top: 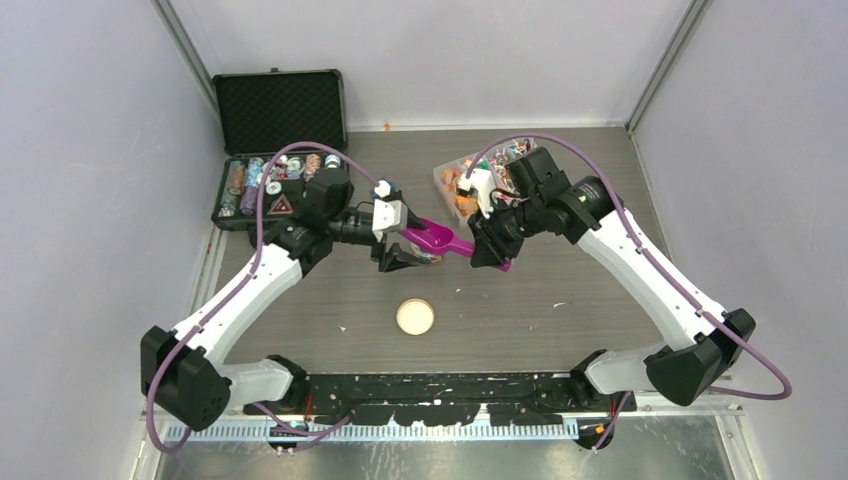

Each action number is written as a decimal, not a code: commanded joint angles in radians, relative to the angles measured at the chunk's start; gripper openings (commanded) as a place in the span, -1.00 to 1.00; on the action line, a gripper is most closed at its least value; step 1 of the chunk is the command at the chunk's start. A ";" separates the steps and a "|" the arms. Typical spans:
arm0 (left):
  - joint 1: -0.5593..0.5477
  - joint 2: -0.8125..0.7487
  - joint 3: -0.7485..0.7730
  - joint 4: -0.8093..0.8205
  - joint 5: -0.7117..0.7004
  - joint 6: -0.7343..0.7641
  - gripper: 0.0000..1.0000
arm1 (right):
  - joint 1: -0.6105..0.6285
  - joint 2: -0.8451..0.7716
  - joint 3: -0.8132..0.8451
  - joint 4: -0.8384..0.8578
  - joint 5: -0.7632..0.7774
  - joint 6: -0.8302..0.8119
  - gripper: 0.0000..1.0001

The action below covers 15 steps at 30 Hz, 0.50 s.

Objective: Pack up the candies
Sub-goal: Adjust the spatula.

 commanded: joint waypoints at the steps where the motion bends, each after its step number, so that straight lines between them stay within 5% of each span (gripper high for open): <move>1: -0.017 0.041 0.056 -0.036 0.042 0.043 0.36 | 0.004 -0.065 0.010 0.036 -0.034 -0.005 -0.99; 6: -0.023 0.050 0.068 -0.018 0.048 0.011 -0.34 | 0.004 -0.084 -0.012 0.061 -0.053 -0.008 -0.99; 11: -0.023 0.073 0.116 -0.114 0.056 0.024 -0.56 | 0.003 -0.118 -0.037 0.126 -0.081 0.002 -0.99; 15: -0.022 0.092 0.137 -0.160 0.080 0.021 -1.00 | 0.004 -0.149 -0.073 0.205 -0.081 0.047 -0.86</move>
